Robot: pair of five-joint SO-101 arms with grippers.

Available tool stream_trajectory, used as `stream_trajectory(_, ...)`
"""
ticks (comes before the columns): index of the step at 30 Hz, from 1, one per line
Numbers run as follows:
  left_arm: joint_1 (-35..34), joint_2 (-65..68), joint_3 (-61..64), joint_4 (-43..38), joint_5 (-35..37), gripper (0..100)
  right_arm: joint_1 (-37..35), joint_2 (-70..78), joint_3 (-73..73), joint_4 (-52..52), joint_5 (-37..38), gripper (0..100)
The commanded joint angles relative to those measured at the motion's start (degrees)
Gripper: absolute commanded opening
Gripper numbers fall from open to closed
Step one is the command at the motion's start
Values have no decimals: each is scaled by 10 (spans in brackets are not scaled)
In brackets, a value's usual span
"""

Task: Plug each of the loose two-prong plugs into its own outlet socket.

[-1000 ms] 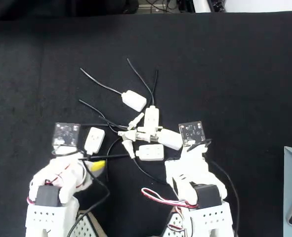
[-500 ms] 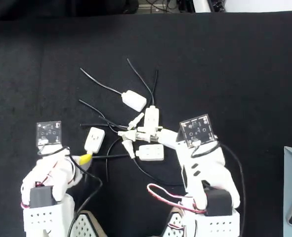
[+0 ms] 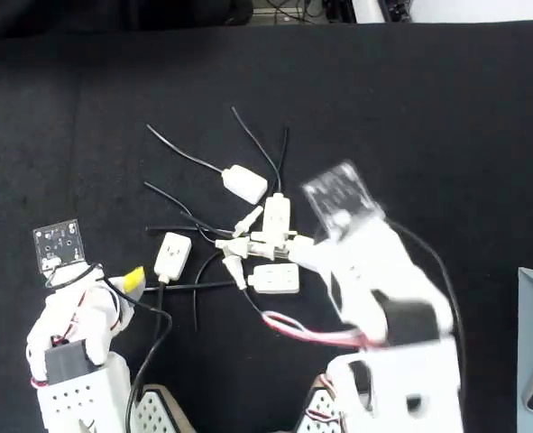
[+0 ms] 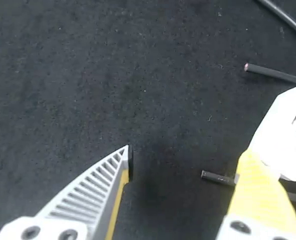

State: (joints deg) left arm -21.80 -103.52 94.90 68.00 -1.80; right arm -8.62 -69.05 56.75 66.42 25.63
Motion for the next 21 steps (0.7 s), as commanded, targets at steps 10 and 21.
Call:
stream_trajectory(10, -6, -2, -22, -9, 2, 332, -215, 408, -247, 79, -90, 16)
stream_trajectory(21, -7, -2, -11, -11, 1, 332, -217, 518, -284, 4, -28, 16)
